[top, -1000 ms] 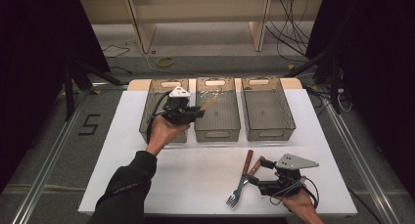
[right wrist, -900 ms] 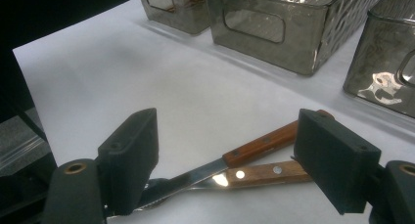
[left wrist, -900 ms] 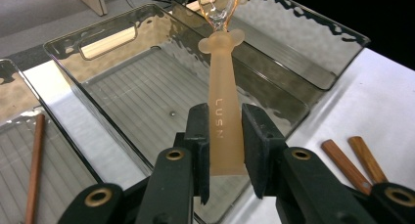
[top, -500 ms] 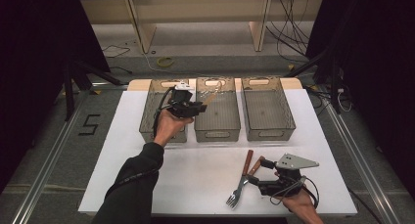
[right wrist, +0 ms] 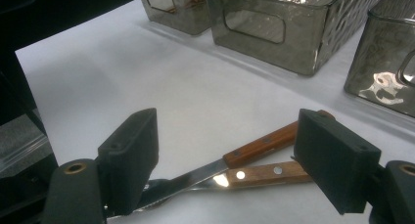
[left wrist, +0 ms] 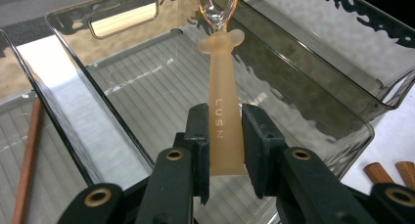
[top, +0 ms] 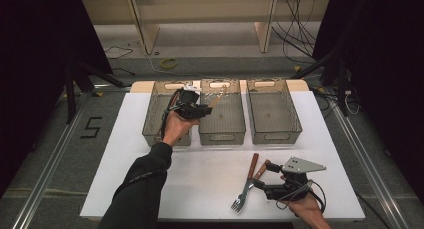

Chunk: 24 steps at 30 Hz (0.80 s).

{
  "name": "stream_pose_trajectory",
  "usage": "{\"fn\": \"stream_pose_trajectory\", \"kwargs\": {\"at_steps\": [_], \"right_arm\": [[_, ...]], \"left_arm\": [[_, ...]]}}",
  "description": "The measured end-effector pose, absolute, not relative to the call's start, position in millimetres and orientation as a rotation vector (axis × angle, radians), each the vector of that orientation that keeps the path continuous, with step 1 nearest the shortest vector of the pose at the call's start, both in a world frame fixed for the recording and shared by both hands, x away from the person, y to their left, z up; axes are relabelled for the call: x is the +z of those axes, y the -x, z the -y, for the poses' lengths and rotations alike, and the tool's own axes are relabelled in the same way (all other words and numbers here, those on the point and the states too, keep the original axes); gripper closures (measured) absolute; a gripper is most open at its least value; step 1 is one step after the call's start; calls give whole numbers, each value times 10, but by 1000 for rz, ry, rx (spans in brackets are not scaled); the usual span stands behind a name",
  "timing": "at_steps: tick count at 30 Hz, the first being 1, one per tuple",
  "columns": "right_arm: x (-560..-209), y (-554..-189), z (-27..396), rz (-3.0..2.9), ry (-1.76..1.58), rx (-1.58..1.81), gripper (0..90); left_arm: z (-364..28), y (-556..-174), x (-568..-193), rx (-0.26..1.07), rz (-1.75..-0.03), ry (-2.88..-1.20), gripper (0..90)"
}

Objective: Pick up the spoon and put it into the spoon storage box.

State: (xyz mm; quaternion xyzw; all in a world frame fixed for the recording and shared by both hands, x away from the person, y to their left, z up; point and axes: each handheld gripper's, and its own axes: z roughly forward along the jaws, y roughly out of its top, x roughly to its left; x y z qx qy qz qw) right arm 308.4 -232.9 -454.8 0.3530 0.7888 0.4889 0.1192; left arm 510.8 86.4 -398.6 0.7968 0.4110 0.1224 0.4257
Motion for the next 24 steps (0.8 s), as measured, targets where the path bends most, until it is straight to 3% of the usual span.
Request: {"fn": "stream_pose_trajectory", "kwargs": {"at_steps": [20,22,24], "right_arm": [[-4545,-3081,2333,-2307,-1031,1432,257],[-4547,-3082,2333,-2308,-1033,1430,257],[-4544,-3080,2333,-2307,-1032,1433,257]], "left_arm": [[-761,-5167,-4157,264,-1077,-2014,722],[-763,-5178,-4167,242,-1090,-2008,702],[-775,-5184,-4156,223,-1100,-1996,593]]}}
